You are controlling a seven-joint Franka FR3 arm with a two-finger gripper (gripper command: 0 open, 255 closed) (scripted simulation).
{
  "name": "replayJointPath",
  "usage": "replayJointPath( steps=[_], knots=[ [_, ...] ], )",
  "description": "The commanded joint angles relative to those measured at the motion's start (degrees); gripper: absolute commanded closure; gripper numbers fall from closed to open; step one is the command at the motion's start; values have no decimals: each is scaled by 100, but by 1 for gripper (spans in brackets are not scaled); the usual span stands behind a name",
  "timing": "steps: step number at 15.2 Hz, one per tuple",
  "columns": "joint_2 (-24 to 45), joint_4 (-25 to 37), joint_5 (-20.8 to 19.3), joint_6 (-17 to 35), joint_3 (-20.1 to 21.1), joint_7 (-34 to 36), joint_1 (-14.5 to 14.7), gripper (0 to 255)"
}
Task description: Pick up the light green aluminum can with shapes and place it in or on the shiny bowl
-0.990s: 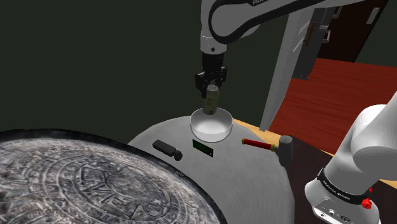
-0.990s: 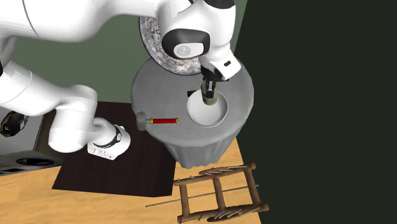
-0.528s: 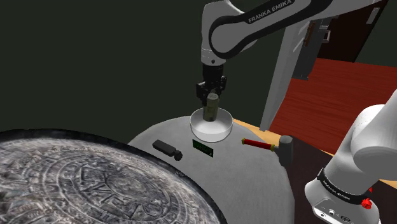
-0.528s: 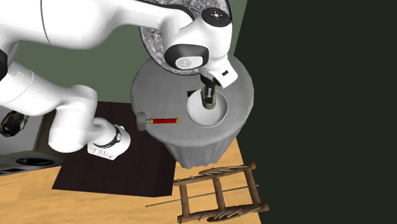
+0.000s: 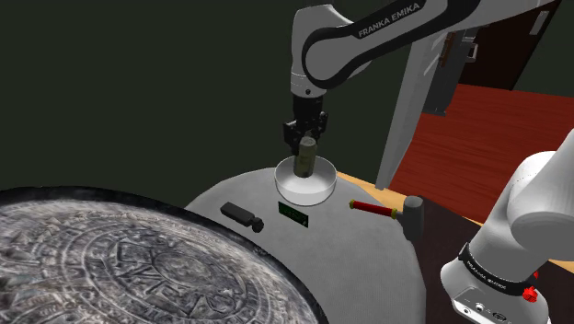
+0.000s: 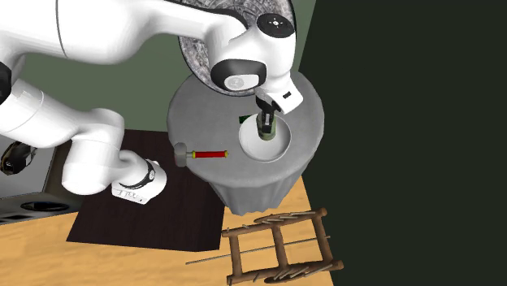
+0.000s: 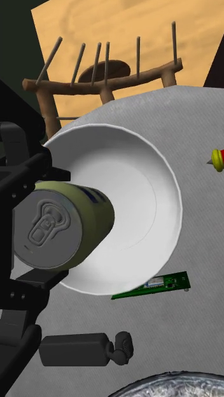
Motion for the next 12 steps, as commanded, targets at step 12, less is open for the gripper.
replayJointPath(
  steps=[12],
  knots=[
    [-210,524,8,-731,-36,-14,-16,0]
  ],
)
